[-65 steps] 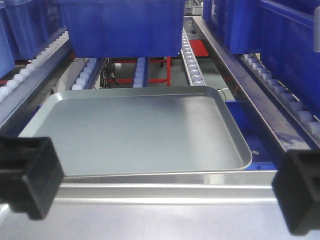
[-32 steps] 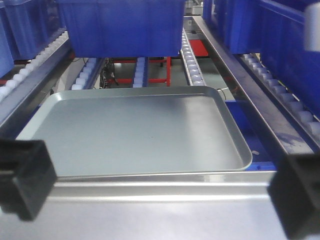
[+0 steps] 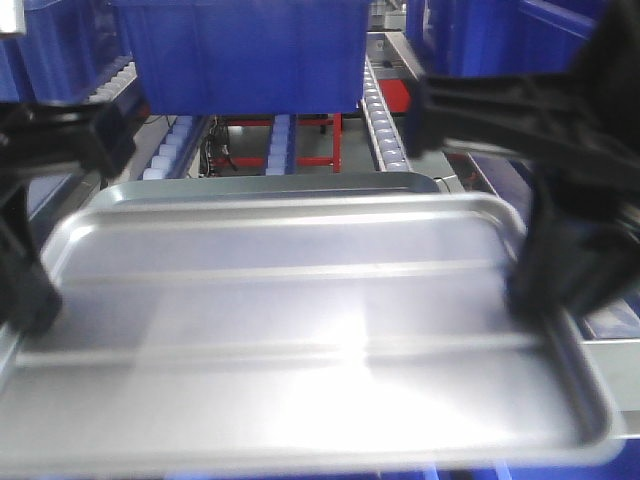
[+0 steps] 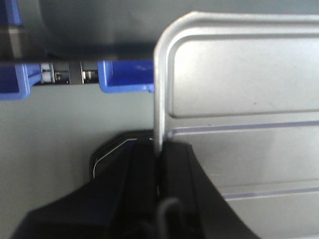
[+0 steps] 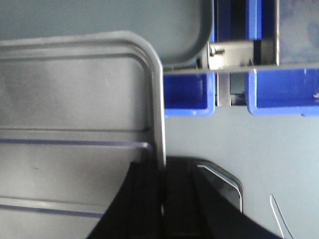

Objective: Grab silver tray and stack on right shelf
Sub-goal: 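Extend both grippers and lower the held tray onto the larger tray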

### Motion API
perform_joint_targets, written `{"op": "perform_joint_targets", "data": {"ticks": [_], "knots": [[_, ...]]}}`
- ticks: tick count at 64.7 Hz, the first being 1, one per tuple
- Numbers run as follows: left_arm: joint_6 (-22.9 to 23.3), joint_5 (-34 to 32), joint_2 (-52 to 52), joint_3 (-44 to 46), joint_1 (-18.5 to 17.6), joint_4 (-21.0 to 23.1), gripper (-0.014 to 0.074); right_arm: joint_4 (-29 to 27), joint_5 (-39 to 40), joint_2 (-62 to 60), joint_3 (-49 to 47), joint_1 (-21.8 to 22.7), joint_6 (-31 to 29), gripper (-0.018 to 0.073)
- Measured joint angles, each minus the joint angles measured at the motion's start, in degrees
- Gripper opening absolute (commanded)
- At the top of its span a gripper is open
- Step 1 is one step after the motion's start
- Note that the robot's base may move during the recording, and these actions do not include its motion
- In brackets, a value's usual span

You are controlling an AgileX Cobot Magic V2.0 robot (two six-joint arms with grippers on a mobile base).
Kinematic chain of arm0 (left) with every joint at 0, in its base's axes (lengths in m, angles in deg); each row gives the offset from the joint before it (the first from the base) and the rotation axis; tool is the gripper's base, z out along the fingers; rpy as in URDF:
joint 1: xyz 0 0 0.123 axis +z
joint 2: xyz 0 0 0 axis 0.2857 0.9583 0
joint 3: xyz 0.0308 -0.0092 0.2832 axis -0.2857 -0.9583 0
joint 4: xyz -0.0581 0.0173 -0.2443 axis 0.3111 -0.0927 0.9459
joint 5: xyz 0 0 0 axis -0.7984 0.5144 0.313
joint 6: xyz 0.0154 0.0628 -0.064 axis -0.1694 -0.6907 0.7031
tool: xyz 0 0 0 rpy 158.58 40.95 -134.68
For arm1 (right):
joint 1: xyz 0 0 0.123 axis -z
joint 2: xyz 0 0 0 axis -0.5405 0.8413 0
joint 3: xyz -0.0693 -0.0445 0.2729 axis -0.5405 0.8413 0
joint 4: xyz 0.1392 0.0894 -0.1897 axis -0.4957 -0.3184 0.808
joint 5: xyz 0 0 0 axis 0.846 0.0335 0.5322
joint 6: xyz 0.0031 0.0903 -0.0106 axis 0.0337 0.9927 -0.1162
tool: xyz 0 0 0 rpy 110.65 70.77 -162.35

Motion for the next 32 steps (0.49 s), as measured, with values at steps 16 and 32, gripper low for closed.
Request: {"op": "perform_joint_targets", "data": {"ticks": [16, 32], "knots": [[-14.5, -6.8, 6.0, 3.9, 12.0, 6.2, -0.0099, 1.5, 8.2, 11.4, -6.7, 8.4, -6.2, 0.0057], [-20.9, -11.7, 16.1, 10.0, 18.9, 7.3, -0.0099, 2.7, 11.9, 23.3, -15.4, 13.3, -7.2, 0.0057]]}}
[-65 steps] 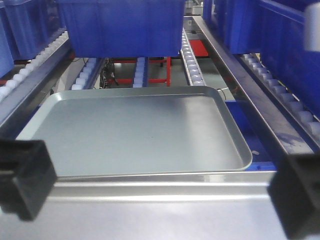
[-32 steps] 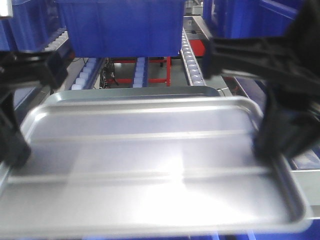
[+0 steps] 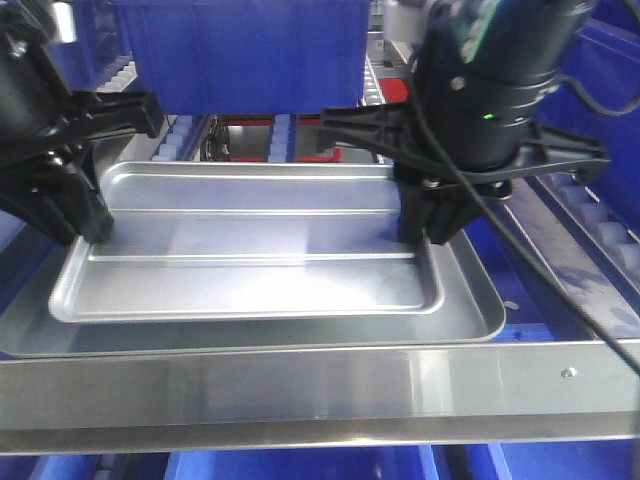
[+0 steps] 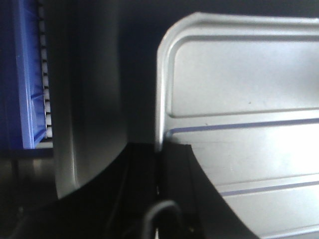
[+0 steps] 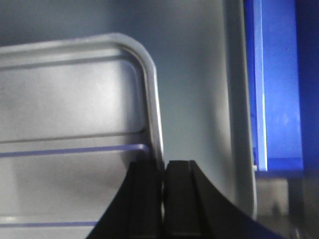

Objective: Grab silver tray and stack on right shelf
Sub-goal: 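Extend both grippers and lower the held tray onto the larger tray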

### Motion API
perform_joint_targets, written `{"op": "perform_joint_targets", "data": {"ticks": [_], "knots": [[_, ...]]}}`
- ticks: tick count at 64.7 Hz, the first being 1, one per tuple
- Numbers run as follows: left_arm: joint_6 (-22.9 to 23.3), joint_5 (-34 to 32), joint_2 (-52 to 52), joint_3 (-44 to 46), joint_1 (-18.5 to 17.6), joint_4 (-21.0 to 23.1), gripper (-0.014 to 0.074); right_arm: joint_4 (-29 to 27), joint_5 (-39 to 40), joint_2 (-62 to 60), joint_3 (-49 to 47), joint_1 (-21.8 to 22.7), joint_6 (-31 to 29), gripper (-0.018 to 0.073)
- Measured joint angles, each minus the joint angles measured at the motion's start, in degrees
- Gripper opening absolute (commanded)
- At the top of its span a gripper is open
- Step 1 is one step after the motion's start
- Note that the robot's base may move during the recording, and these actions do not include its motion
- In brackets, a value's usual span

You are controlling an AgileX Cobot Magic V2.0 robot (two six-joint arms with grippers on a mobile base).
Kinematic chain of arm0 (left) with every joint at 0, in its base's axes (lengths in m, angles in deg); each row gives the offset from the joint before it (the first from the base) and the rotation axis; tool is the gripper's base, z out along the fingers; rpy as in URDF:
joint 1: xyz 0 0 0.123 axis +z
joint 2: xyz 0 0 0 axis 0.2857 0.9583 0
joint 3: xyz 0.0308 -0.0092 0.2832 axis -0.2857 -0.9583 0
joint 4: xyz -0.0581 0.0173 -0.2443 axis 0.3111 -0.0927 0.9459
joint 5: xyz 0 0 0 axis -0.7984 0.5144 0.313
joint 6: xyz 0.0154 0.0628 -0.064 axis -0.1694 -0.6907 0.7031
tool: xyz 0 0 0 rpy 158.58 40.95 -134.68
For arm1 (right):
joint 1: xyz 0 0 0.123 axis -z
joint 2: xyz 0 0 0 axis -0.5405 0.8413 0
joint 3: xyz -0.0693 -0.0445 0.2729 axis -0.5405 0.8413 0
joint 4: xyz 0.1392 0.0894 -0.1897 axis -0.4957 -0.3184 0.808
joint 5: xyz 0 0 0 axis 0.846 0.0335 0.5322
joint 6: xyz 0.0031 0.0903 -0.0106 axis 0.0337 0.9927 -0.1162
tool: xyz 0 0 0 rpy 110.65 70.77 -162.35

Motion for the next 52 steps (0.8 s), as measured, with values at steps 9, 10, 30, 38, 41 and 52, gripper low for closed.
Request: {"op": "perform_joint_targets", "data": {"ticks": [9, 10, 30, 38, 41, 52], "knots": [[-2.1, -0.6, 5.5, 4.1, 1.7, 0.1, -0.0099, 0.3, 0.1, 4.5, -3.9, 1.5, -0.1, 0.0057], [-2.3, -0.6, 6.2, 4.6, 1.9, 0.1, -0.0099, 0.4, 0.1, 4.9, -4.2, 1.7, -0.1, 0.0057], [-3.0, 1.7, 13.4, 9.8, 2.8, 1.4, -0.0100, 0.8, 0.0, 8.7, -6.4, 2.3, -0.4, 0.0057], [-3.0, 1.8, 13.4, 10.0, 2.8, 1.4, -0.0100, 1.3, 0.0, 8.7, -6.5, 2.3, -0.4, 0.0057], [-3.0, 1.8, 13.4, 10.0, 2.8, 1.4, -0.0100, 1.3, 0.0, 8.7, -6.5, 2.3, -0.4, 0.0057], [-3.0, 1.8, 13.4, 10.0, 2.8, 1.4, -0.0100, 1.5, 0.1, 8.7, -6.5, 2.3, -0.4, 0.0057]]}}
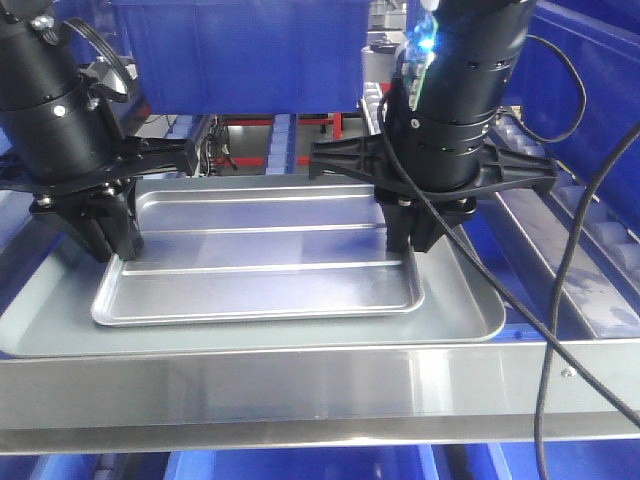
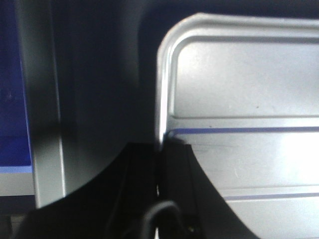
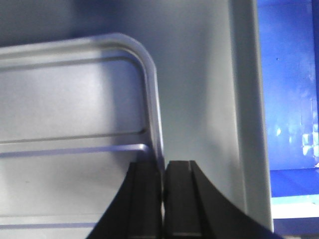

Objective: Grab silver tray and stack on right shelf
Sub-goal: 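Extend both grippers and lower the held tray onto the larger tray, then open both grippers and raise them away from the stacked trays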

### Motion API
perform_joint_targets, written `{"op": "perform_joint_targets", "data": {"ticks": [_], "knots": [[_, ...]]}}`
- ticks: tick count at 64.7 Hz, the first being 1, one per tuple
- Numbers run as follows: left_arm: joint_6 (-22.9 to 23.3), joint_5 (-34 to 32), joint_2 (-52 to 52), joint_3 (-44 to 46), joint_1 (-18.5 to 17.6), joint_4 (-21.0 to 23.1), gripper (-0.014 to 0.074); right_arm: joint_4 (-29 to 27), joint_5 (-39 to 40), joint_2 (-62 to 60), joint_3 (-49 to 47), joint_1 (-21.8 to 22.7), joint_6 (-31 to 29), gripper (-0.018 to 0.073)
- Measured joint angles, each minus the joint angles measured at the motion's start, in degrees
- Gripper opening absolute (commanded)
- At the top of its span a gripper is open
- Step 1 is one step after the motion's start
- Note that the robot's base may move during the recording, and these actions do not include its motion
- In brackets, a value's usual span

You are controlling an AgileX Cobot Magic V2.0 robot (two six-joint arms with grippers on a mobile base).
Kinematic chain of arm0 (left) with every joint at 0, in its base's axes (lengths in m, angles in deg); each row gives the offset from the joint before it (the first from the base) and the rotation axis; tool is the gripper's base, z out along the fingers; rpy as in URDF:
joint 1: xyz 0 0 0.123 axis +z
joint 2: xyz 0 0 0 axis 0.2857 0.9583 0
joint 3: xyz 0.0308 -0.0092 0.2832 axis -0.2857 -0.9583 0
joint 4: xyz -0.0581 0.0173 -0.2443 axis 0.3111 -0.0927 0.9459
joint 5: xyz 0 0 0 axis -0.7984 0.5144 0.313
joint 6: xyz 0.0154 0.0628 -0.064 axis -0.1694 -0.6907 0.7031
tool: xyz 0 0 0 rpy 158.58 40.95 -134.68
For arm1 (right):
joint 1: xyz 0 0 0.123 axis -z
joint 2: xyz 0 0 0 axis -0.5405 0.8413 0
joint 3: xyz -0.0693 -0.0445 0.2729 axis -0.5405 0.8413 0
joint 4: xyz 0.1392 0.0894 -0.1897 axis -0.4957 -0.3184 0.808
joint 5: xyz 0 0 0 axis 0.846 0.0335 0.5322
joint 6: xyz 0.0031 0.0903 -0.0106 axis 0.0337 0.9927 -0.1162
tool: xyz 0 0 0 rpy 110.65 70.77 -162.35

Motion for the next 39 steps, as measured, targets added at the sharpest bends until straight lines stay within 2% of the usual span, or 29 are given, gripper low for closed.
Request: {"op": "perform_joint_targets", "data": {"ticks": [13, 32, 39], "knots": [[0.0, -0.2, 0.0, 0.0, 0.0, 0.0, -0.0099, 0.0, 0.1, 0.0, 0.0, 0.1, 0.0, 0.0060], [0.0, 0.5, 0.0, 0.5, 0.0, -2.6, -0.0098, -0.2, 0.9, 0.0, 0.0, 0.1, 0.0, 0.0065], [0.1, 1.1, 0.0, 0.9, 0.0, -2.6, -0.0095, -0.2, 1.0, 0.0, 0.0, 0.1, 0.0, 0.0177]]}}
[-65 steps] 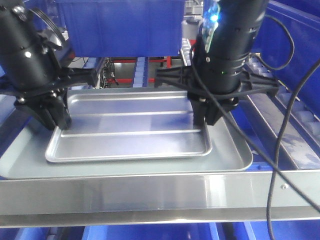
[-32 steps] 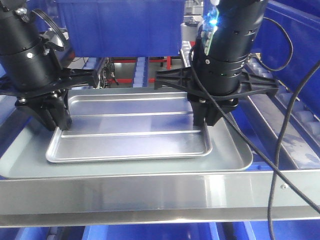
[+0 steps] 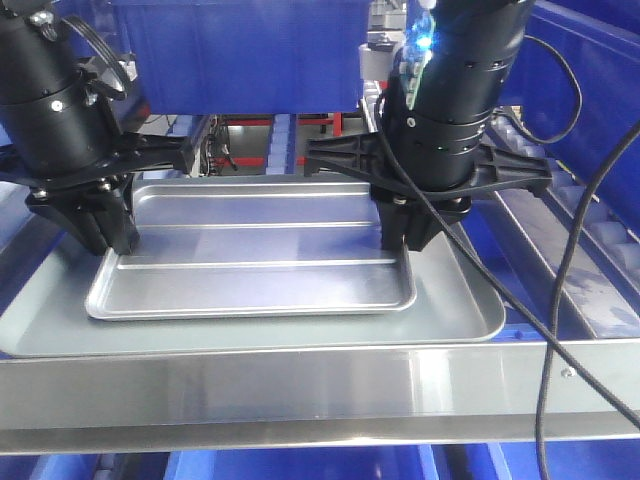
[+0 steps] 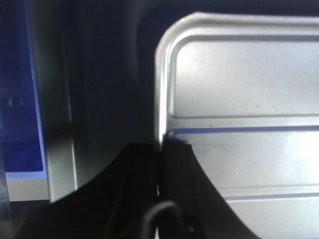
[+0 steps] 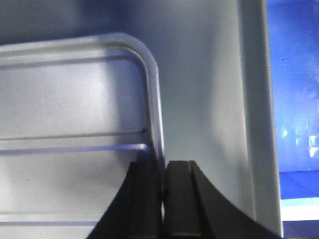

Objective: Grab silver tray and stack on right shelf
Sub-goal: 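Open both grippers and raise them away from the stacked trays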

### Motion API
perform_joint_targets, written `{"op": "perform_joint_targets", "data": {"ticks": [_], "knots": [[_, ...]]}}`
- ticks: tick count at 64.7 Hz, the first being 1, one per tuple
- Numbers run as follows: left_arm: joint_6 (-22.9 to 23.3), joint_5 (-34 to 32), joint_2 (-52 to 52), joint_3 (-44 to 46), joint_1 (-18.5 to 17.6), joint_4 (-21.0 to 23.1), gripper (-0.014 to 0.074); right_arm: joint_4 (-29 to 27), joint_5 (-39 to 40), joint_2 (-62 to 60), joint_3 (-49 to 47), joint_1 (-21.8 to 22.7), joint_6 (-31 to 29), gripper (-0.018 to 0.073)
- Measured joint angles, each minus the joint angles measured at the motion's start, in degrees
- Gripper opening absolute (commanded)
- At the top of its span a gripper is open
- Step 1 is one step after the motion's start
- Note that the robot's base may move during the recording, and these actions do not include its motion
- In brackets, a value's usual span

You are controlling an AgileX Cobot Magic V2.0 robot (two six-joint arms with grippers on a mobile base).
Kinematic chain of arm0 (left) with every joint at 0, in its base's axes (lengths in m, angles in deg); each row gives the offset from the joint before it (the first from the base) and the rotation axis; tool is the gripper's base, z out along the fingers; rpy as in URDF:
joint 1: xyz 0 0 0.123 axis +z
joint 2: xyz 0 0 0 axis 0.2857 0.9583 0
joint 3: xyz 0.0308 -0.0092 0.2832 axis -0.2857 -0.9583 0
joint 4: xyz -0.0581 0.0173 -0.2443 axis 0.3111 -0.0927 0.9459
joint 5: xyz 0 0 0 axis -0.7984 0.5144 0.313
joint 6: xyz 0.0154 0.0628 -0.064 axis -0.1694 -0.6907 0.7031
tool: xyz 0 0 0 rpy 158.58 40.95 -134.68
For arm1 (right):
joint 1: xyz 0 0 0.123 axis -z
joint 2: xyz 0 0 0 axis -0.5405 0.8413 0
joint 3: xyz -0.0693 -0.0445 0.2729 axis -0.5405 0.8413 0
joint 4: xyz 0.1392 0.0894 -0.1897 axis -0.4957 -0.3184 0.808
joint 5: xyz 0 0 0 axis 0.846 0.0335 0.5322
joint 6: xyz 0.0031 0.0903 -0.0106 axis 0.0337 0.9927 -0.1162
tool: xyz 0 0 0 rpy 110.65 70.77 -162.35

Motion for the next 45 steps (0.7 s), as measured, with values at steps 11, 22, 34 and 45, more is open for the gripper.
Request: {"op": "perform_joint_targets", "data": {"ticks": [11, 22, 34, 45], "knots": [[0.0, 0.5, 0.3, 0.0, 0.0, 2.2, -0.0074, -0.4, 0.1, 0.0, -0.1, 0.0, 0.1, 0.0477], [-0.3, 0.5, 0.6, 0.0, -0.3, 4.1, 0.0298, -0.6, 1.3, 0.0, -0.5, 0.0, 0.3, 0.0519], [-0.4, -0.3, 0.6, 0.0, -0.1, 4.8, 0.0274, -1.0, 2.0, 0.0, -1.3, -0.2, 0.4, 0.0480], [-0.5, 2.6, 0.7, 3.0, 1.5, 4.2, 0.0038, -1.2, -1.4, -0.7, -5.7, -0.3, 0.4, 0.0128]]}}
